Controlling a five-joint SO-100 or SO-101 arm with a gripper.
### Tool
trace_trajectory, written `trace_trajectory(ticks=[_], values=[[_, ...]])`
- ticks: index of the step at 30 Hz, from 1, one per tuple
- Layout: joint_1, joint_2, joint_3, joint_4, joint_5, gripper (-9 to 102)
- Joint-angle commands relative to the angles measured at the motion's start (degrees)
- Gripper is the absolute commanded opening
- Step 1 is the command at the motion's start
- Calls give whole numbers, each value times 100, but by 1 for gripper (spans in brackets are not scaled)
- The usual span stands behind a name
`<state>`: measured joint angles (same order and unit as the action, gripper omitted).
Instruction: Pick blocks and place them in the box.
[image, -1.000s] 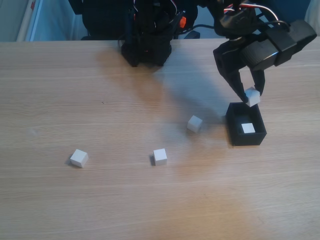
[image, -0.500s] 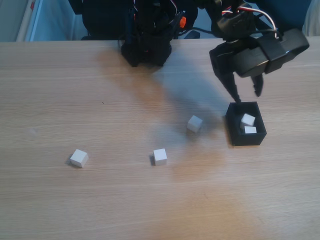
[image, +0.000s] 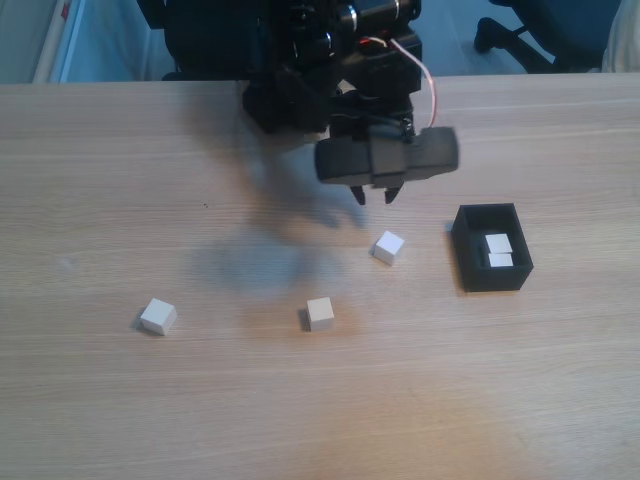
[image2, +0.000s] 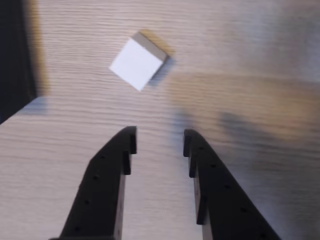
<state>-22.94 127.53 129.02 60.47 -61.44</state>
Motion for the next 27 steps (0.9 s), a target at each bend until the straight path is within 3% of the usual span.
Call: trace_trajectory(ticks=[1,11,27], values=[[-44,-44,-141,-211,677,10],[-343,-1327,-1213,-202,2347,13],[-264,-1898,-914,-703,2900,18]])
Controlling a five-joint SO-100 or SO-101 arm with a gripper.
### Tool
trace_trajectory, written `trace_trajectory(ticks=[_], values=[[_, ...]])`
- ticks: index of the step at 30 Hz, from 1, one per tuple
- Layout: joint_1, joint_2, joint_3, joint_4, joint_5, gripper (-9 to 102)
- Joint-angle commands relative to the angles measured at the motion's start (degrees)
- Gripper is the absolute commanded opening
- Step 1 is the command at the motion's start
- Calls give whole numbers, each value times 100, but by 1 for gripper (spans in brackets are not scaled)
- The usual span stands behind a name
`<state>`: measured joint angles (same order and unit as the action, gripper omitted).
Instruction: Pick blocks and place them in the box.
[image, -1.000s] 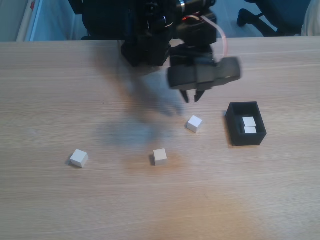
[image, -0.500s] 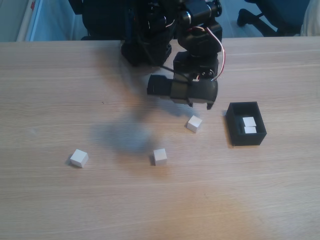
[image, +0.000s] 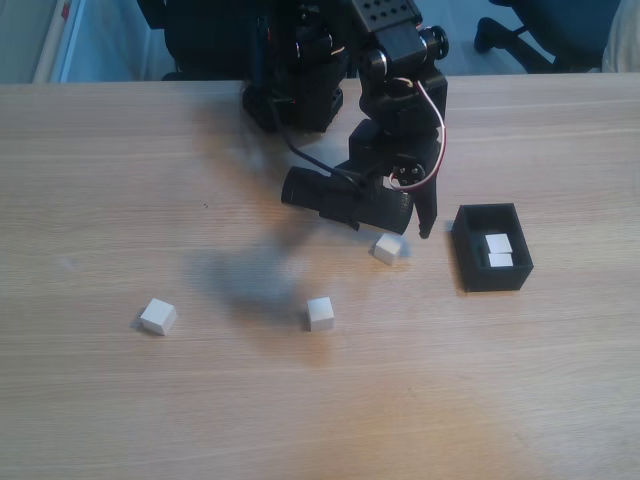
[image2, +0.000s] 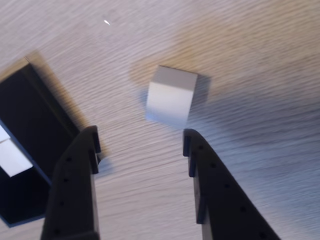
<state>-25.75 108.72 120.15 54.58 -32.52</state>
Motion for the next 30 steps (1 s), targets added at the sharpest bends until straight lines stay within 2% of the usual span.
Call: trace_trajectory(ticks=[1,30], values=[[53,-53,-26,-149,9,17],[290,-483,870,-1301,-246,15]])
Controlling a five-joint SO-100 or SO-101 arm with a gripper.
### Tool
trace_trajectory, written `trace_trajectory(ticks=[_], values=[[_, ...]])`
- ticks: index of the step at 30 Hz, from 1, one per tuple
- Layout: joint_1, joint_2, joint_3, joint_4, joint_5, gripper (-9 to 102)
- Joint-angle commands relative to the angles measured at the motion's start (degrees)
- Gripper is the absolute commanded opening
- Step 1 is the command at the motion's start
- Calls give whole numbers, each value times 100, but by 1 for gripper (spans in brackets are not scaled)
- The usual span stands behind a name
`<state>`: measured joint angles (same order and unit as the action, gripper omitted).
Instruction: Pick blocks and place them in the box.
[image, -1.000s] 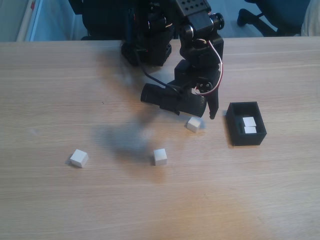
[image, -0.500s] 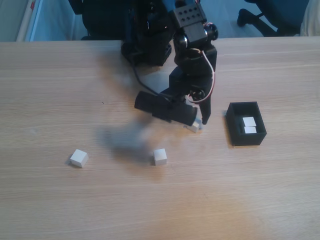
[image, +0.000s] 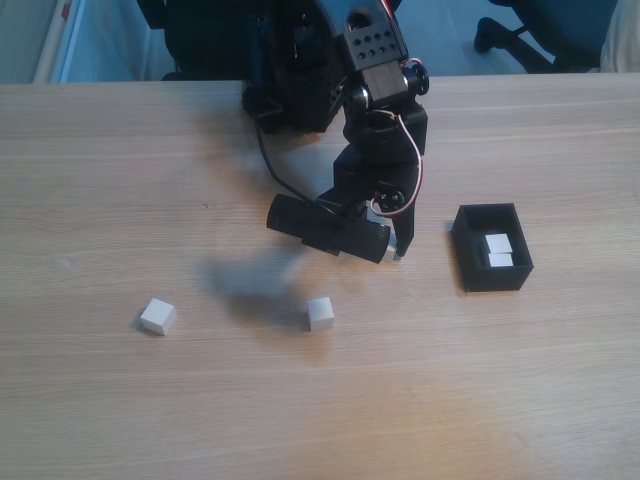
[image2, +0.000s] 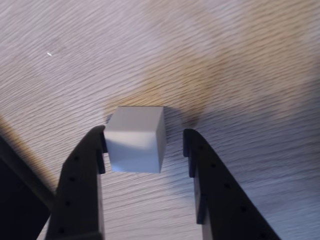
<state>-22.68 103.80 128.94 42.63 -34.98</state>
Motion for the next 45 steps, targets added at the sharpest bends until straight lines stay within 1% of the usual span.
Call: trace_trajectory(ticks=[1,5,6,8,9,14,18,23,28,31,38,43,45], values=[[-26,-18,0,-141,9,15],[-53,-79,18,-246,26,12],[-53,-88,26,-272,44,10],[-53,-88,26,-316,114,1],[-62,-70,26,-316,141,0],[-105,141,35,-264,97,0],[-343,510,-105,-26,18,0],[-1107,914,-756,492,-211,0],[-1969,765,-1784,967,-431,0],[-2241,580,-2118,976,-545,0],[-2162,308,-2109,712,-659,1],[-1898,255,-2083,369,-861,8],[-1819,255,-2083,352,-967,10]])
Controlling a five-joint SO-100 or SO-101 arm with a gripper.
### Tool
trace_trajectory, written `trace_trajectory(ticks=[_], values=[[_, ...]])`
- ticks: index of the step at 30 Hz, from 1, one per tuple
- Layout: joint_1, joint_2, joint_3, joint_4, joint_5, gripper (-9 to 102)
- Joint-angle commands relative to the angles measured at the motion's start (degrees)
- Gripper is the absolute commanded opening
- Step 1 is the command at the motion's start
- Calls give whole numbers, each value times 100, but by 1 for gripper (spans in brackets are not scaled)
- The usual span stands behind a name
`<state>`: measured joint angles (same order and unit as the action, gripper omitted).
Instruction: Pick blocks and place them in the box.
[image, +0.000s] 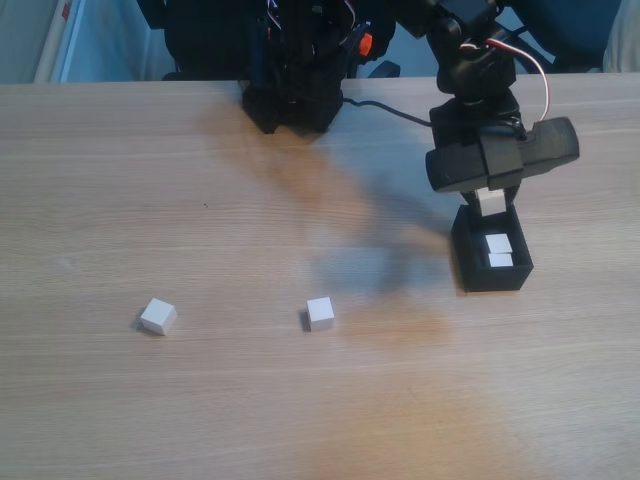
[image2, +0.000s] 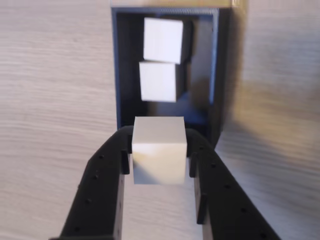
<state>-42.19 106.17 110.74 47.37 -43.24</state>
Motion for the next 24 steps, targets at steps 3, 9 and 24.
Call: trace_trajectory(ticks=[3,9,24], values=[[237,26,-255,-97,-220,12],[316,123,-185,211,-167,15],[2074,2804,2531,-70,-2909,3]])
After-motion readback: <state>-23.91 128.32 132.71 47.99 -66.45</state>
